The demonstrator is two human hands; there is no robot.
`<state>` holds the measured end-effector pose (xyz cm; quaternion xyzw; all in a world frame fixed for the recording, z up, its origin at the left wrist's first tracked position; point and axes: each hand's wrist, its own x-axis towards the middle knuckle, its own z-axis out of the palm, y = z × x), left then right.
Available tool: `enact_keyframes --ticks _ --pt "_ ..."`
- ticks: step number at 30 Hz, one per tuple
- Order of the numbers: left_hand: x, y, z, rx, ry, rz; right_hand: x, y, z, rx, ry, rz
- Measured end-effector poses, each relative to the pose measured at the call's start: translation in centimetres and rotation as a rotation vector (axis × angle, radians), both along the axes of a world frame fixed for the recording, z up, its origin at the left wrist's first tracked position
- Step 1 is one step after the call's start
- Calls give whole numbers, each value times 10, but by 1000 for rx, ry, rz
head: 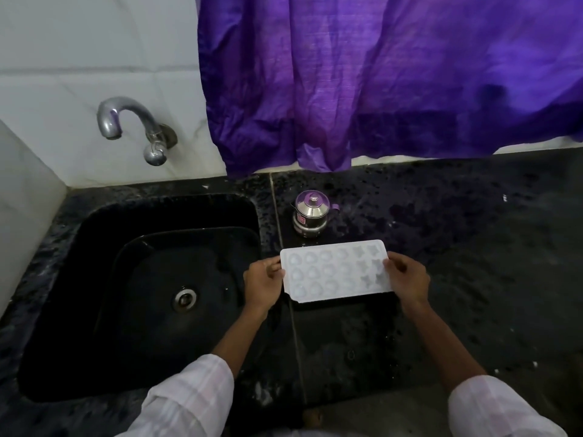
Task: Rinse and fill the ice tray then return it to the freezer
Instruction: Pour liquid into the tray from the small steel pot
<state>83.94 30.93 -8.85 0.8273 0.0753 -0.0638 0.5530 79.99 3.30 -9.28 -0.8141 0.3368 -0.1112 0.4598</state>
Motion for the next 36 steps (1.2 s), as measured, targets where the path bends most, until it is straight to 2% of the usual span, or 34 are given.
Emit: enact_keyframes --ticks 11,15,19,22,26,30,34,36 --pt "1 -18 -12 110 61 137 13 -19 -16 -139 3 184" --pt "2 -18 -11 111 70 176 24 -16 -10 -221 -163 180" --pt "-3 -14 -7 16 72 318 62 -6 6 -84 -272 375" --pt "-6 -10 -6 -129 75 377 102 11 16 3 -222 504" --pt "-10 -9 3 -344 110 415 133 27 21 130 -150 544" --pt "-16 -8 10 -413 108 436 146 28 12 99 -113 569" --pt "-25 -4 11 -429 124 454 149 27 4 19 -155 581" --pt "-31 -3 12 -458 141 459 150 26 -3 48 -164 593"
